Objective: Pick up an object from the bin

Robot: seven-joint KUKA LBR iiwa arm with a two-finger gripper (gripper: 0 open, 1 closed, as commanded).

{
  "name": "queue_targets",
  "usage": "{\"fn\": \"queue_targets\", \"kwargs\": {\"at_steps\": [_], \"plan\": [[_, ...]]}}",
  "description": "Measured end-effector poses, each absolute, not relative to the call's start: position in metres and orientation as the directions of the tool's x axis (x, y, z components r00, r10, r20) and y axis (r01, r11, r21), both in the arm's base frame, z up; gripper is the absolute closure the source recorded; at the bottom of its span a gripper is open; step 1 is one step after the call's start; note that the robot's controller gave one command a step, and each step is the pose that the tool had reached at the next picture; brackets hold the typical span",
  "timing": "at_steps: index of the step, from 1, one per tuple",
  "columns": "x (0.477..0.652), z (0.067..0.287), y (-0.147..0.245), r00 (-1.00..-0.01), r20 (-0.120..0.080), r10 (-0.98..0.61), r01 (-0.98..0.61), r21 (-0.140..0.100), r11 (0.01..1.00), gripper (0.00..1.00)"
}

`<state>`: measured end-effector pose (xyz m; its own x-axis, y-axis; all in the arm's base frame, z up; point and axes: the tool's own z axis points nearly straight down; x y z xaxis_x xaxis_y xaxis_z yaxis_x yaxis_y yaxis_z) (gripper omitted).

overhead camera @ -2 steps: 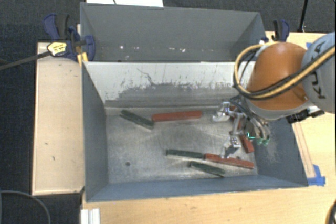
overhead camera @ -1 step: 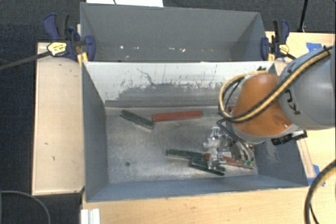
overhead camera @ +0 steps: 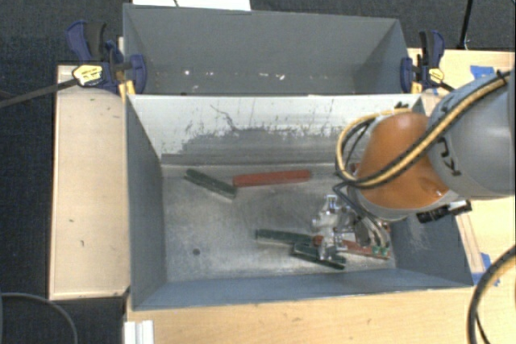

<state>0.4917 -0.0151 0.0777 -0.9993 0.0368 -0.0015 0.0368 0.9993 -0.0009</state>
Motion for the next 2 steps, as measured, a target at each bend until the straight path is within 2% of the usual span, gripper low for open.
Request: {"fn": "queue_targets", "kwargs": {"at_steps": [1,2], "plan": [[0.494,0.11,-0.01,-1.0,0.001,0.026,0.026,0.0,1.0,1.0],[0.497,0.136,-0.002,-0.999,-0.005,0.037,0.037,0.001,0.999,1.0]]}}
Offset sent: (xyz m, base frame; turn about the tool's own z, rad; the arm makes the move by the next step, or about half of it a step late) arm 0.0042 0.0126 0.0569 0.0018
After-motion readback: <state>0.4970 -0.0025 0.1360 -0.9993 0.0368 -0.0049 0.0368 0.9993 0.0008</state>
